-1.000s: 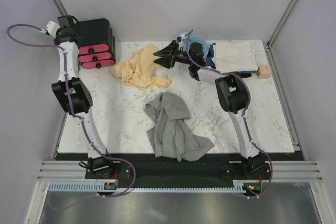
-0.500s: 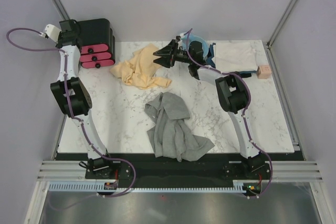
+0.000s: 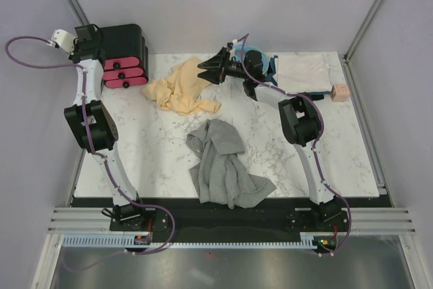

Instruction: Fold and stack the t-shirts

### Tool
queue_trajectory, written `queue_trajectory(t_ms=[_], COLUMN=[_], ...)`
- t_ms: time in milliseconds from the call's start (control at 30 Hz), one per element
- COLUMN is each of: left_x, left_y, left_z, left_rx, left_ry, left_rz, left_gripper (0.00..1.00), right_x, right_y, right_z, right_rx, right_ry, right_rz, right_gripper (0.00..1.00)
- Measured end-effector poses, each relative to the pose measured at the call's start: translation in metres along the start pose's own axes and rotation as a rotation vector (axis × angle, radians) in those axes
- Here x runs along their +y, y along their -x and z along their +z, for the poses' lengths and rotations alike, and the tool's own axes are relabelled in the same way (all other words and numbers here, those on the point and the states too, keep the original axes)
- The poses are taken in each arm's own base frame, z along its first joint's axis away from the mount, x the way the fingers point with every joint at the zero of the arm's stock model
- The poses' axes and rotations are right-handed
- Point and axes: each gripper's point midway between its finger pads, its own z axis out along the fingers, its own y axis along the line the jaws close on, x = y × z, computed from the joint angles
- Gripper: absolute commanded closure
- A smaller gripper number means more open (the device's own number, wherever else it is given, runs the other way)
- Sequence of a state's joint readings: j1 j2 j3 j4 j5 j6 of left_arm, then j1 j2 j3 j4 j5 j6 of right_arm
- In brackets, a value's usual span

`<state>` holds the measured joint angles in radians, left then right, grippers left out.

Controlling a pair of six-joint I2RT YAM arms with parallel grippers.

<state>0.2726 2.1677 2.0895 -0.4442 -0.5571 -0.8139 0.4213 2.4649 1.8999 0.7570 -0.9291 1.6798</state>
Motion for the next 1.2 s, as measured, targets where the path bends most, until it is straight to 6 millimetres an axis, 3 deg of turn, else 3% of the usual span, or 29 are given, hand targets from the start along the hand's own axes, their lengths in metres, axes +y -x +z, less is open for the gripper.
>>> queue_trajectory(t_ms=[267,600,733,867,1000,1200], left_x=[0.024,0.041,0.049,0.062,0.062,0.058], left_y=[-0.003,-0.015,-0.024,-0.046,-0.066,-0.086], left_z=[-0.001,0.006,0.017,0.037,0.057,0.073], left_rx=[-0.007,0.013,0.038,0.105,0.18,0.256], left_ry=[0.107,0.16,0.176,0.194,0.18,0.149], left_rz=[0.016,-0.037,-0.051,-0.043,-0.047,-0.012], left_gripper=[0.98,0.98,0.98,0.98,0.98,0.98], right_x=[-0.006,-0.032,-0.036,-0.036,-0.036,-0.041], right_y=[-0.004,-0.014,-0.019,-0.022,-0.024,-0.031], right_z=[-0.002,-0.011,-0.014,-0.016,-0.016,-0.012], right_rx=[0.012,0.02,0.032,0.037,0.042,0.057], right_ry=[-0.007,-0.044,-0.055,-0.059,-0.064,-0.091], right_rz=[0.007,0.065,0.078,0.081,0.075,0.079], right_gripper=[0.41,0.42,0.42,0.42,0.43,0.43])
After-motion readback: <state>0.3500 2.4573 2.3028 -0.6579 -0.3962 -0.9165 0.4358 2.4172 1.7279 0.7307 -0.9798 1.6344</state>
